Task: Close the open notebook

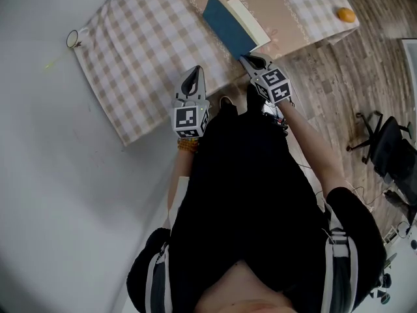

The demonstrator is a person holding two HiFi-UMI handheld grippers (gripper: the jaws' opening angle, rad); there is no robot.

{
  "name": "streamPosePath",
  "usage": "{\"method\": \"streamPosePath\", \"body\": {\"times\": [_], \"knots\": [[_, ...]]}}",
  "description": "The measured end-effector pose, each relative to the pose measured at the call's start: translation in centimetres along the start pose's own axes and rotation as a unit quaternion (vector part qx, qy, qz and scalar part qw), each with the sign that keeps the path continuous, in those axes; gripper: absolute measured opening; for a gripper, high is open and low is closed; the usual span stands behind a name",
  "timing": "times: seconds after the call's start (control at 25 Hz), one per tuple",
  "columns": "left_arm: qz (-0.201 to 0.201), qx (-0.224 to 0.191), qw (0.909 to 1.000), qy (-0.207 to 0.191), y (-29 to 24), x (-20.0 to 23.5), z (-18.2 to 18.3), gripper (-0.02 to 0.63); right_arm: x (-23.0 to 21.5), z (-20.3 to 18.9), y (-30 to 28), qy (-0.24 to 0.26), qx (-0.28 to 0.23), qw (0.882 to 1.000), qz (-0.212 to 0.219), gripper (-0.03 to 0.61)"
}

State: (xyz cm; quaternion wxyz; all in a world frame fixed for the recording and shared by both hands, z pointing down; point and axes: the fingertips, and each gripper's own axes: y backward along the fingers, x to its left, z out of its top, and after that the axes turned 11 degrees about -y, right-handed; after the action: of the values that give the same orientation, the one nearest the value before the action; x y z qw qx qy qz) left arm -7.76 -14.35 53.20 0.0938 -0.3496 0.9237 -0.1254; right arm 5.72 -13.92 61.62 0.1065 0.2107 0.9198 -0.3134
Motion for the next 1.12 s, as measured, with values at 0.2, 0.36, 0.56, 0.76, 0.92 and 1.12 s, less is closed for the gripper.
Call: {"method": "streamPosePath", "body": {"times": [0.2, 0.36, 0.56, 0.76, 0.92, 1.12], "knots": [[-0.008, 0.003, 1.0, -0.003, -0.4, -0.6, -0.1, 0.006, -0.4, 0.1, -0.1, -0.007, -0.006, 1.0, -0.007, 0.015], [-0.017, 0.006, 0.9998, -0.007, -0.7, -1.1, 0.0, 0.006, -0.5, -0.1, -0.1, -0.013, -0.004, 1.0, -0.014, 0.015], [-0.025, 0.008, 0.9996, -0.012, -1.3, -1.8, 0.1, 0.006, -0.9, -0.2, -0.2, -0.013, 0.001, 1.0, -0.02, 0.017], [-0.033, 0.008, 0.9993, -0.015, -1.9, -2.5, 0.2, 0.006, -1.1, -0.3, -0.2, -0.002, 0.012, 1.0, -0.024, 0.017], [-0.041, 0.011, 0.999, -0.016, -2.2, -3.0, 0.0, 0.006, -1.1, -0.6, -0.2, 0.012, 0.022, 0.999, -0.025, 0.017], [-0.043, 0.008, 0.9989, -0.015, -2.1, -3.3, 0.1, 0.006, -1.3, -0.7, -0.4, -0.004, 0.027, 0.999, -0.027, 0.018]]}}
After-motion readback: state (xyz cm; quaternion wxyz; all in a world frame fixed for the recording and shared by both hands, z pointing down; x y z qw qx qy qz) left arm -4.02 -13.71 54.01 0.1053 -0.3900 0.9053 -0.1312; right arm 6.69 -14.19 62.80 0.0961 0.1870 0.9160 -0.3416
